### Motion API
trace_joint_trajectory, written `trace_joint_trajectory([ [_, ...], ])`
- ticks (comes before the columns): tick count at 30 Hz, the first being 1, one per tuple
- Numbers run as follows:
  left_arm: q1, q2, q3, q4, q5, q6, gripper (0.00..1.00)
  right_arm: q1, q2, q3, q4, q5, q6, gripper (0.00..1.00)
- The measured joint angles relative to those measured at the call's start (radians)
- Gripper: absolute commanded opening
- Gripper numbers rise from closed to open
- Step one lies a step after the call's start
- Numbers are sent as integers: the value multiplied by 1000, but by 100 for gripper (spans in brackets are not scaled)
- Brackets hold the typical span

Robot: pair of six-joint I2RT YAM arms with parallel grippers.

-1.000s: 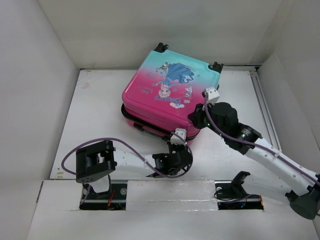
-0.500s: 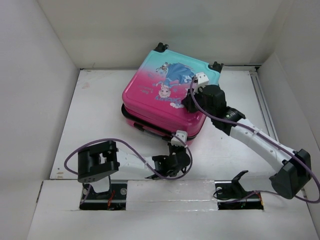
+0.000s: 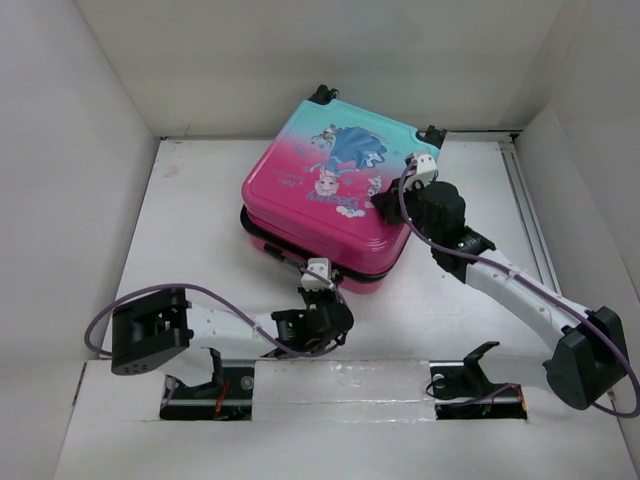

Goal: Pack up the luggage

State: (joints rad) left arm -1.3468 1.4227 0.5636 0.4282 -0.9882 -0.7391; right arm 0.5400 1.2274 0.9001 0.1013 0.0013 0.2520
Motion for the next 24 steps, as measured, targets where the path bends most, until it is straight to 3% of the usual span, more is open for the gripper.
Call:
trace_joint_trajectory([
  [7,31,-54,67,-453,-103,-441,0,-18,-14,-28,40,-2,7,12],
  [10,78,-97,68,-596,-113,-562,0,-30,-18,-32,46,0,7,12],
  [14,159,-210,51,-697,-81,-592,0,-37,-18,-37,57,2,7,12],
  [18,185,-390,0,-665,-63,-438,0,-42,-20,-47,69,0,6,12],
  [20,189,-470,-25,-612,-45,-339,26,-43,-26,-49,69,1,6,12],
  [21,189,-515,-24,-552,-57,-279,65,-44,-34,-55,68,2,6,12],
  [24,146,-528,55,-659,-126,-307,84,-51,-77,-56,16,2,6,16],
])
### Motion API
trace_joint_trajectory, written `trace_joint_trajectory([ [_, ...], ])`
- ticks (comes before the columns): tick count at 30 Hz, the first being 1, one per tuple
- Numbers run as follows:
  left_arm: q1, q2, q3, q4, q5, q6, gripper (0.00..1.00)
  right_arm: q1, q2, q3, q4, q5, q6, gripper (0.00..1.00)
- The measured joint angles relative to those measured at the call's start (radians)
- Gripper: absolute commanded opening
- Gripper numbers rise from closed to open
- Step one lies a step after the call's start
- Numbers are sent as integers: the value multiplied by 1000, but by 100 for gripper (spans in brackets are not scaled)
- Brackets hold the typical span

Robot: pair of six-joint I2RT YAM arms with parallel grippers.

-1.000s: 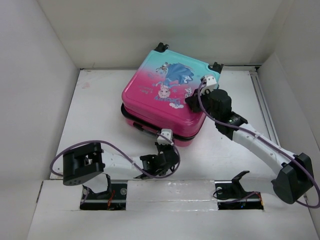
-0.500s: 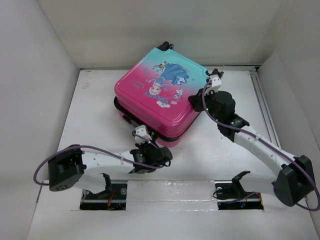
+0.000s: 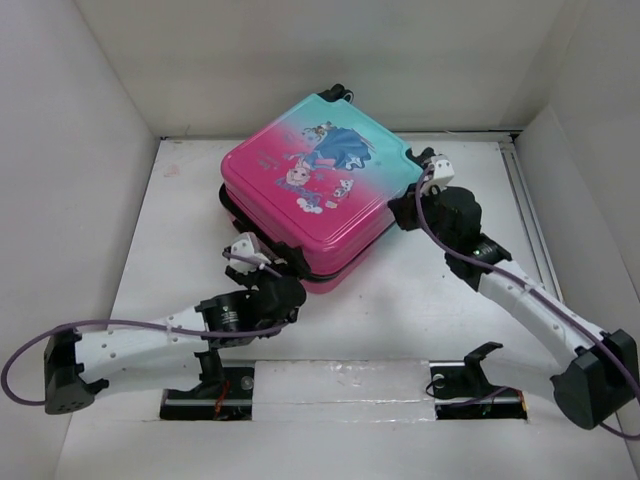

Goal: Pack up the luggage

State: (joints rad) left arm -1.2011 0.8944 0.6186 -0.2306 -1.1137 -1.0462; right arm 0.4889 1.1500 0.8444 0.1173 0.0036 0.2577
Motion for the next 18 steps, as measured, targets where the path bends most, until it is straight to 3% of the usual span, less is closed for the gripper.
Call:
trace_joint_trajectory([
  [3,-30,-12,110,-34,-66,-2,90,-6,-57,-3,-129,3,-3,20],
  [7,40,-54,137,261,-63,263,90,-21,-95,-5,-259,3,-5,21],
  [10,311,48,284,307,102,325,87,-49,-135,-9,-303,3,-4,21],
  [13,638,232,490,361,383,322,82,-95,-192,-37,-312,-4,0,17],
  [18,994,420,534,381,705,257,81,-183,-259,-138,-296,-21,31,14],
])
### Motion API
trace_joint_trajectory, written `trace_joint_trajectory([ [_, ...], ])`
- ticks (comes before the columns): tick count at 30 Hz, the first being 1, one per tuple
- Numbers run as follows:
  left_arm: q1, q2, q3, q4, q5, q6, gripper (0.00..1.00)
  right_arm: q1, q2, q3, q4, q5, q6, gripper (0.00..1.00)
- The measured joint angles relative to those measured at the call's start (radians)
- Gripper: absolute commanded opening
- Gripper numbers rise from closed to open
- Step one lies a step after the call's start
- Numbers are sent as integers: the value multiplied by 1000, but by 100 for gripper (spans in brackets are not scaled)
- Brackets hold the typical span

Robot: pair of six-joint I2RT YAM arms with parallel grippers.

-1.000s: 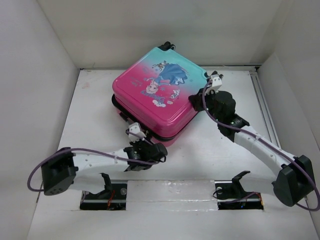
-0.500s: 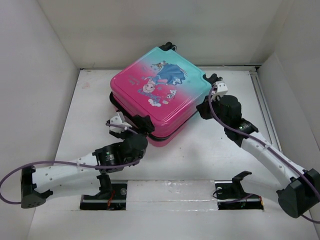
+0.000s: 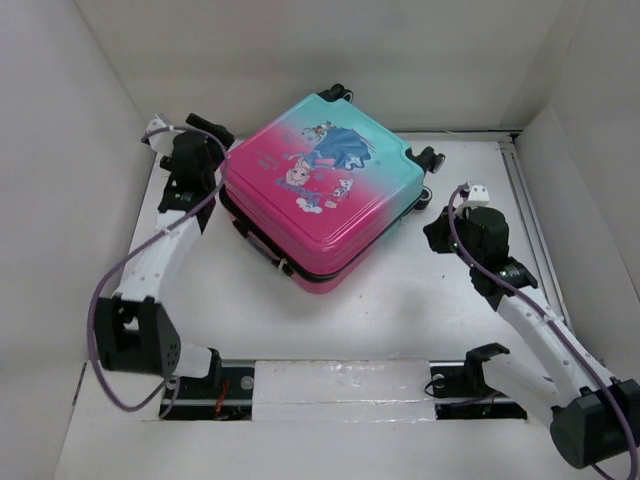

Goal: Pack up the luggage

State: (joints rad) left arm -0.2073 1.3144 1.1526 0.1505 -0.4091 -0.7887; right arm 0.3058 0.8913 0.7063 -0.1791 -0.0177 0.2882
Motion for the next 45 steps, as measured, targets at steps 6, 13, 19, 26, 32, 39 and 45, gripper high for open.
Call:
trace_joint_trajectory([
  [6,227,349,257,-101,211,-4,78,-72,143,-45,75,-77,43,13],
  [13,231,624,405,-184,382,36,79,-72,341,-32,190,-138,77,13],
  [19,245,633,248,-85,446,-6,74,-60,488,20,276,-161,87,13],
  [26,233,339,-256,154,415,-153,70,-63,596,101,299,-124,83,13],
  [32,173,51,-531,212,348,-199,70,-59,647,179,257,-68,58,13],
  [39,111,-302,-769,166,317,-215,70,-62,787,401,101,-80,-34,16],
  [45,70,-514,-829,87,315,-182,69,-79,1052,859,-101,-198,-83,20],
])
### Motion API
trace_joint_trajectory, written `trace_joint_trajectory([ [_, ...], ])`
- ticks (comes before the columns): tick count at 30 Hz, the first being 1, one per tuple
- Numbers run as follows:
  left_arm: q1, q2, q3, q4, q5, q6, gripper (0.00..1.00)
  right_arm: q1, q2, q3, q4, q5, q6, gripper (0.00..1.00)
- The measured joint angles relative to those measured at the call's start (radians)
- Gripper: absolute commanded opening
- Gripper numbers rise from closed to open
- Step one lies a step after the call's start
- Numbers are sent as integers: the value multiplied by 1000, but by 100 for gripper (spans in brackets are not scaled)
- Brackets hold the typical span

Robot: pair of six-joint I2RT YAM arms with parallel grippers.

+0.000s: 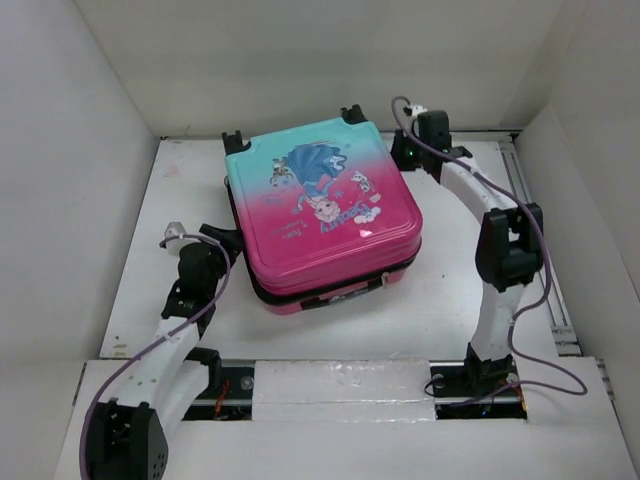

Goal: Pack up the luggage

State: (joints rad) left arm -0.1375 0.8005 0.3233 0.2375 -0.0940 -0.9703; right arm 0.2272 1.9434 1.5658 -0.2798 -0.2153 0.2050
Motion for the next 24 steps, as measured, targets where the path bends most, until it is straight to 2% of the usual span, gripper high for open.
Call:
trace_joint_trajectory([
  [1,-6,-16,-3,-10,-3,11,69,0,42,95,-12,-31,-5,21],
  [4,-11,-31,-3,-19,-7,31,69,-6,146,375,-53,-113,6,34],
  [5,-14,-32,-3,-17,-5,34,69,-10,163,452,-66,-142,15,43],
  [7,-24,-36,-3,-10,7,40,69,-17,163,547,-90,-179,35,48],
  [9,-35,-39,0,1,27,47,69,-23,108,558,-100,-204,36,48],
  [11,-42,-37,5,5,42,52,69,-27,-37,414,-76,-210,29,48],
  [15,-46,-36,13,16,55,64,62,-39,-540,-181,67,-206,19,37],
  [17,-46,-37,15,22,61,68,57,-18,-786,-444,179,-198,30,34],
  [20,-49,-37,17,35,70,72,41,111,-1133,-819,291,-185,51,30],
  [22,-56,-38,18,42,74,76,30,217,-1259,-963,280,-147,58,30],
  [24,-59,-42,18,43,72,78,25,287,-1341,-1063,247,-69,76,32],
])
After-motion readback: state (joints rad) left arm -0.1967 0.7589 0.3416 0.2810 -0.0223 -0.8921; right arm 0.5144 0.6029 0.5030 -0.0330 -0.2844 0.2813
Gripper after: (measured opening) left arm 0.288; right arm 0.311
